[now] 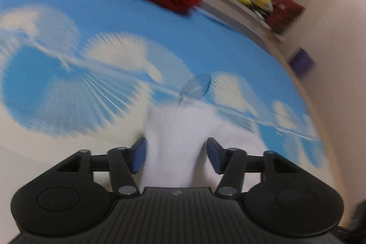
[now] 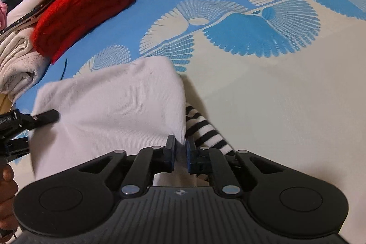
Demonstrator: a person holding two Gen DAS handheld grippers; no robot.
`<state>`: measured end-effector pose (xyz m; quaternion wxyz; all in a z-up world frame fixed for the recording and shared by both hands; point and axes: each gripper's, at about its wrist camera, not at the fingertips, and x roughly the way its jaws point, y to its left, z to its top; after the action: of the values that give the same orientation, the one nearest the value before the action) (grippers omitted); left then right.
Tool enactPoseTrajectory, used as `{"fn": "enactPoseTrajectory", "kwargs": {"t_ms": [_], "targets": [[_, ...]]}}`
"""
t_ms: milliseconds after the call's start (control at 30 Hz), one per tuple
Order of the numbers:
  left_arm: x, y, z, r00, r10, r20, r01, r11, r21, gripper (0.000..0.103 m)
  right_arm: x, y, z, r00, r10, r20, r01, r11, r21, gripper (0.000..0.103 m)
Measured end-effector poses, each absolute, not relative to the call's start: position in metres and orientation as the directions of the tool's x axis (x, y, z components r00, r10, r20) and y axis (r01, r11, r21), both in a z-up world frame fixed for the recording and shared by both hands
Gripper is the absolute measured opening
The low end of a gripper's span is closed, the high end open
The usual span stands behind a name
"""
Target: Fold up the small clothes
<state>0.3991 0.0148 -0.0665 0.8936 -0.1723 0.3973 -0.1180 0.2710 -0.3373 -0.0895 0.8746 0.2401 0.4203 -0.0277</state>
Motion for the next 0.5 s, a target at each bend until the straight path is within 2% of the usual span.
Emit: {"fn": "enactPoseTrajectory", "kwargs": {"t_ms": [67,167,233,333,400,467,500], "targets": [[0.391,0.018,-0.05,0.665,-0.371,-0.648,0.124,0.911,-0.394,0.062,0.27,-0.335,-0.085,0.643,0.082,-0.762,0.285,0.897,0.337,0.011],[0.371,0.011,-0.037,0.587,-0.479,-0.653,0.25,0.874,-0.416,0.062,0.263,-0.34,-0.074,0.669,0.024,-0.743,0.288,0.913,0.289,0.011],[0.356,0.0,-0.038,0.542,-0.472,-0.695,0.326,0.881,-0.343,0.062,0.256,-0.346,-0.065,0.702,0.06,-0.71,0.252,0.912,0.325,0.011],[0.34,-0.022,-0.065,0.458,-0.398,-0.795,0.398,0.891,-0.217,0.06,0.247,-0.341,-0.059,0.696,0.215,-0.685,0.11,0.911,0.398,0.014],[0.33,-0.037,-0.093,0.468,-0.315,-0.825,0.43,0.897,-0.099,0.061,0.245,-0.329,-0.067,0.626,0.295,-0.722,0.037,0.913,0.405,0.034],[0.317,-0.048,-0.089,0.52,-0.291,-0.803,0.487,0.873,-0.001,0.062,0.248,-0.314,-0.087,0.506,0.273,-0.818,-0.004,0.949,0.314,0.039],[0.316,-0.046,-0.081,0.521,-0.291,-0.802,0.474,0.88,-0.011,0.063,0.247,-0.308,-0.096,0.464,0.244,-0.852,-0.027,0.965,0.261,0.043]]}}
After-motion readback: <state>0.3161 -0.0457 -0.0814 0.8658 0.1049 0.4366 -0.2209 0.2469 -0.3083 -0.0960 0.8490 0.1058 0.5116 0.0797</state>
